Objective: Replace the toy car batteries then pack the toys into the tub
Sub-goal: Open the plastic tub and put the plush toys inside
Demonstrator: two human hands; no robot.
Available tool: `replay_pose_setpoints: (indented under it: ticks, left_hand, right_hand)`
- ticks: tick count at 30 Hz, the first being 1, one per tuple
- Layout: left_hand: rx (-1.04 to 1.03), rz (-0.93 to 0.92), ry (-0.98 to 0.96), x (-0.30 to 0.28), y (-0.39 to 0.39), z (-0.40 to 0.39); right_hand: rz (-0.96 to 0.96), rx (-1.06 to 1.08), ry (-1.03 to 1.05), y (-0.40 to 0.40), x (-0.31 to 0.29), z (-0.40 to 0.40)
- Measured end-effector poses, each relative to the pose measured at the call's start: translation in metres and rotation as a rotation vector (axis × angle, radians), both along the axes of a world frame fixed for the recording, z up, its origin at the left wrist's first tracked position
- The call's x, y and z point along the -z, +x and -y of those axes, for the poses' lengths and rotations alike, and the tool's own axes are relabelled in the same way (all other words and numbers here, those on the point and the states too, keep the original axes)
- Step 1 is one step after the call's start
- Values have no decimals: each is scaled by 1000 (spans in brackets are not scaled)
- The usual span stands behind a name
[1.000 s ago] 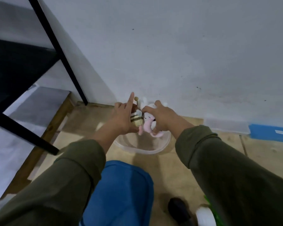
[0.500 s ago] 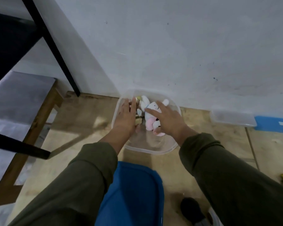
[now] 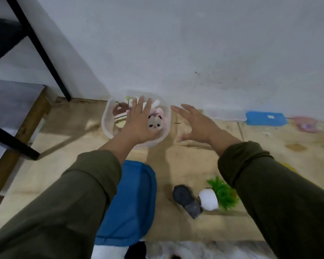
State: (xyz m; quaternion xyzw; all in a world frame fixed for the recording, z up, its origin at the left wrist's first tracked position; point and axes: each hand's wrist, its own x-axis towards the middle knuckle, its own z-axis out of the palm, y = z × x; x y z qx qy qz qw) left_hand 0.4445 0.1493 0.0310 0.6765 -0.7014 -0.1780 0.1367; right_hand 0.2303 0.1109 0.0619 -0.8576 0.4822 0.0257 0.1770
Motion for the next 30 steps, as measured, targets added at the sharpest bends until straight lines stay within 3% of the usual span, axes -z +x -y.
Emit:
replay_pose_setpoints:
  ticks: [3,8,11,19,30]
  left_hand:
    - [90,-11,24,8,-43,-41]
    - [311,49,378,30,-108,-109]
    - [320,184,507,52,-135,-135]
    - [287,280,376,77,-154,-154]
    - [251,240,266,52,-142,-144]
  right_hand:
    - [-84,-25,83,-45,2,-36]
    - [-181,-30,207,-107,33,-100]
    - [-205,-41,247,-125,54,-131]
    - [-201,-36,29,-133,97,-170]
    - [-36,24,154,-120,58,-148]
